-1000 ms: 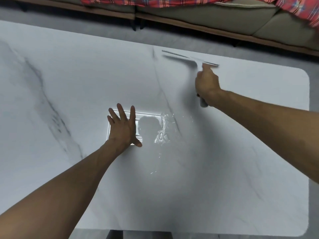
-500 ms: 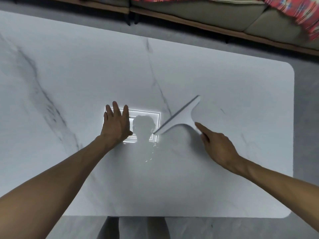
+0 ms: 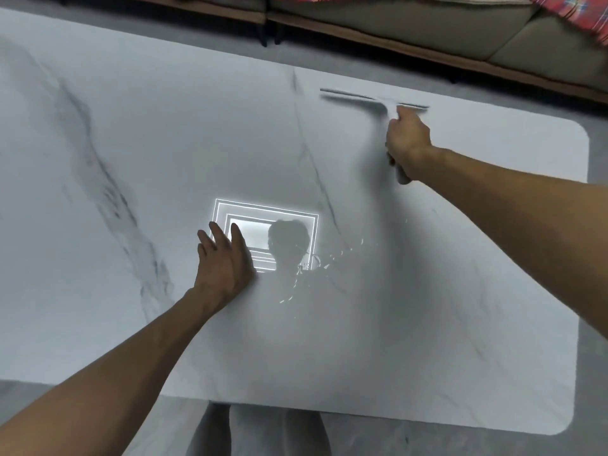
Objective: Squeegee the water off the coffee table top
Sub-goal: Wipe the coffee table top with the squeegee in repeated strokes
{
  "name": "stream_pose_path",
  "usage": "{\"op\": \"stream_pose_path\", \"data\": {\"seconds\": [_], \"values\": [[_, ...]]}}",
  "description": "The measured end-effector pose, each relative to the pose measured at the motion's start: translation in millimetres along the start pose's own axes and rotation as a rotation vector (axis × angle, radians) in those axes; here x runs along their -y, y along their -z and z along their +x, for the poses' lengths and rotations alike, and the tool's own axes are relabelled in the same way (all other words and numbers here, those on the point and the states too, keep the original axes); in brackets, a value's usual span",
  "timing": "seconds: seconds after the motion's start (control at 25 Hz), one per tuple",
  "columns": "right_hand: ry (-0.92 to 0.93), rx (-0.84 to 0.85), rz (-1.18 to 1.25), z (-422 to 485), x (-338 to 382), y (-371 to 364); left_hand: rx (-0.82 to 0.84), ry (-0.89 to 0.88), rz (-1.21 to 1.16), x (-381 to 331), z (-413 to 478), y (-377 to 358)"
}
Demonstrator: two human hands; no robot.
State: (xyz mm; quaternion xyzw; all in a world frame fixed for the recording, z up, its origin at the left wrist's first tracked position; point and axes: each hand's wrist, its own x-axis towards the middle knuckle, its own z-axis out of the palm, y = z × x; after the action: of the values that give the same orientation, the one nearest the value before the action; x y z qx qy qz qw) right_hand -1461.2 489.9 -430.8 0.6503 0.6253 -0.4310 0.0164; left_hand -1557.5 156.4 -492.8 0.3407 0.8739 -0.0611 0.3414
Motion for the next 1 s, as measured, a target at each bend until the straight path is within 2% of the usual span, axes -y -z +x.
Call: {"op": "stream_pose_path", "data": {"seconds": [0.04,0.12,0.28,0.4,0.44,0.52,0.64,0.84,0.92,1.0], "values": [[-0.043,0.004,0.034,2,6,-10,-0.004,-0.020,0.058,3,1,0],[-0.010,0.023,-0.004,-8,9,-31,-0.012,-0.051,0.125,6,0,2],[0.393,0.138,-0.391,-61,-24,-63,0.032,-0.083,0.119,8,-6,10],[0.557,0.197,-0.617,-109,-77,-63,-0.106,-0.117,-0.036,11,-11,18],[0.581,0.204,-0.678,-123,-98,-56,-0.144,-0.132,-0.023,15,-13,19],[0.588,0.245,-0.761,-146,-139,-35,-0.123,-0.123,-0.035,27,-19,15],[0.538,0.283,-0.828,-168,-189,5,-0.130,-0.207,-0.083,36,-39,7],[0.381,0.200,-0.943,-198,-224,58,0.035,-0.256,-0.107,52,-94,-15],[0.359,0.175,-0.948,-207,-217,63,0.060,-0.153,-0.238,60,-108,-20],[0.434,0.177,-0.916,-221,-199,47,0.011,-0.012,-0.401,69,-122,-23]]}}
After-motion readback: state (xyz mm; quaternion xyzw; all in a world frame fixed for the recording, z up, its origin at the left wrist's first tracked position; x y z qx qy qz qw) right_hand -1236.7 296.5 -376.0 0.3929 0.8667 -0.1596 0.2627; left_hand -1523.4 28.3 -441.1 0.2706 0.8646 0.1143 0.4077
